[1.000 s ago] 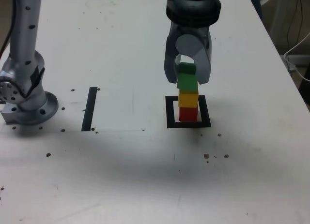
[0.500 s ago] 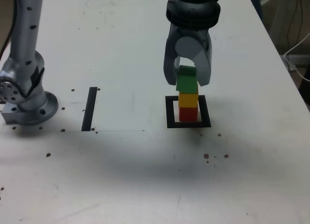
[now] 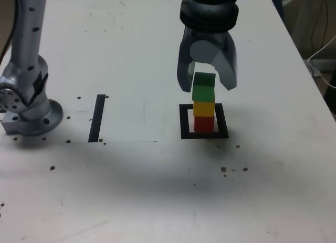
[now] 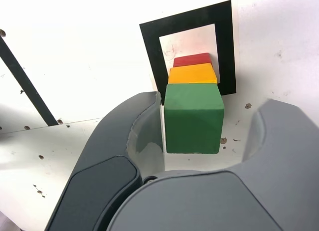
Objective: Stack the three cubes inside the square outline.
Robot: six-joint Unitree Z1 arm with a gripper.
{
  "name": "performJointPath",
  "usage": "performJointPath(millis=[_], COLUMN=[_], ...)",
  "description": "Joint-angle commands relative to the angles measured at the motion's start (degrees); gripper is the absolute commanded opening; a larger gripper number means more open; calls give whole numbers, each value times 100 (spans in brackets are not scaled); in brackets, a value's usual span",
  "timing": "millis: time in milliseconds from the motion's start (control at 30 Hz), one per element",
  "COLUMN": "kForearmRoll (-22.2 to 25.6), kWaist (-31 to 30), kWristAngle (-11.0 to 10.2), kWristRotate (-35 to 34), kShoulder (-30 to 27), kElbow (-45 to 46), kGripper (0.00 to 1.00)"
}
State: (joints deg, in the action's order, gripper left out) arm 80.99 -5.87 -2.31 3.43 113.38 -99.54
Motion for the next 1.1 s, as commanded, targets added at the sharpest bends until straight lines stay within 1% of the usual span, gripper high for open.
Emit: performJointPath(millis=[0, 200, 433, 700, 900, 1067], kForearmRoll=[24, 66, 47, -250, -550, -644], kWaist=[6, 7, 6, 118, 258, 316], kWristAngle=[-4, 43, 57, 21, 16, -2], kWristRotate=[4, -10, -66, -129, -91, -87], kShoulder=[-122, -462, -1080, -1914, -2266, -2427], kElbow=[3, 113, 597, 1775, 2555, 3052], kGripper=[99, 99, 99, 99, 99, 99])
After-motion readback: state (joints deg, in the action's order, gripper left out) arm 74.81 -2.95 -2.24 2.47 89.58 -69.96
